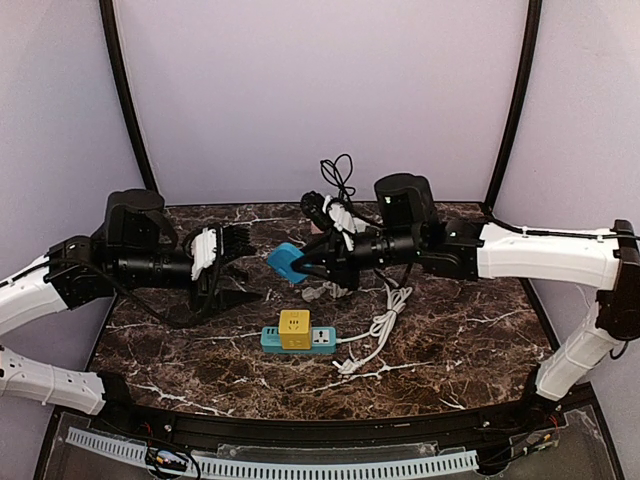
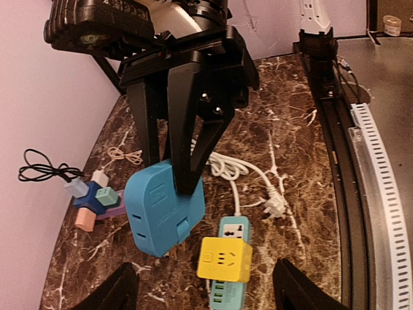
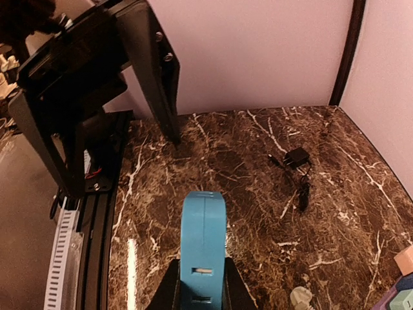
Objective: Insert the plug
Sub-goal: Adjust the plug.
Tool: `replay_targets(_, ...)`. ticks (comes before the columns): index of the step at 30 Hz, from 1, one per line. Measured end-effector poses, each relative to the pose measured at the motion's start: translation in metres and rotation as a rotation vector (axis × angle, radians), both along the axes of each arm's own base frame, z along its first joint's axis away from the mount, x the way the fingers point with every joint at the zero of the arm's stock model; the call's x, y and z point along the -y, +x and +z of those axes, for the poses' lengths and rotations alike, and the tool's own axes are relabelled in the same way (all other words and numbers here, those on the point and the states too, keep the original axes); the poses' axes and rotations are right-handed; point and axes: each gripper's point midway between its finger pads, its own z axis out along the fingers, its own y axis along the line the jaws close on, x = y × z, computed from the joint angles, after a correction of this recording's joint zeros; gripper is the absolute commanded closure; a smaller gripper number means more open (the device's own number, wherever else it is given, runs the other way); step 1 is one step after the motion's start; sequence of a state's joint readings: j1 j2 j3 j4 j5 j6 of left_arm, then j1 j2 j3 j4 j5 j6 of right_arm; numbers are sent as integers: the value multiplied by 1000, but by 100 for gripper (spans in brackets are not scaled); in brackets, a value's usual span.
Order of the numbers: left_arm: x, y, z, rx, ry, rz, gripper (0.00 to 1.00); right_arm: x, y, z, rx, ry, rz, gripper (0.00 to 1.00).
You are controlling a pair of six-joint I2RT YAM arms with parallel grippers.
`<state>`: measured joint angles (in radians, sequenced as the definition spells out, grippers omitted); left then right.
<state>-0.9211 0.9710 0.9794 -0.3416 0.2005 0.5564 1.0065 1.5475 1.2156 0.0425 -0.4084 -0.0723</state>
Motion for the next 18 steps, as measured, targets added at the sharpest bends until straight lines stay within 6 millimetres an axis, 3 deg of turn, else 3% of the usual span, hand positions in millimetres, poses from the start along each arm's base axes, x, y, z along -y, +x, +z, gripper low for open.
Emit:
replay_targets(4,3,-24,-12,-160,-2,-76,37,10,-34,-20,29,-123,132,100)
replay_targets(9,11,-32,-18,-272,-24,-102,43,12,-62,-31,45,-204,228,100)
replay_targets(15,17,-37,-26,-326,-33,-121,44,8,-67,-19,76,-196,253,100)
replay_targets(18,20,-40,-28,-339,-38,-131,54,6,-67,-15,84,-192,257,100)
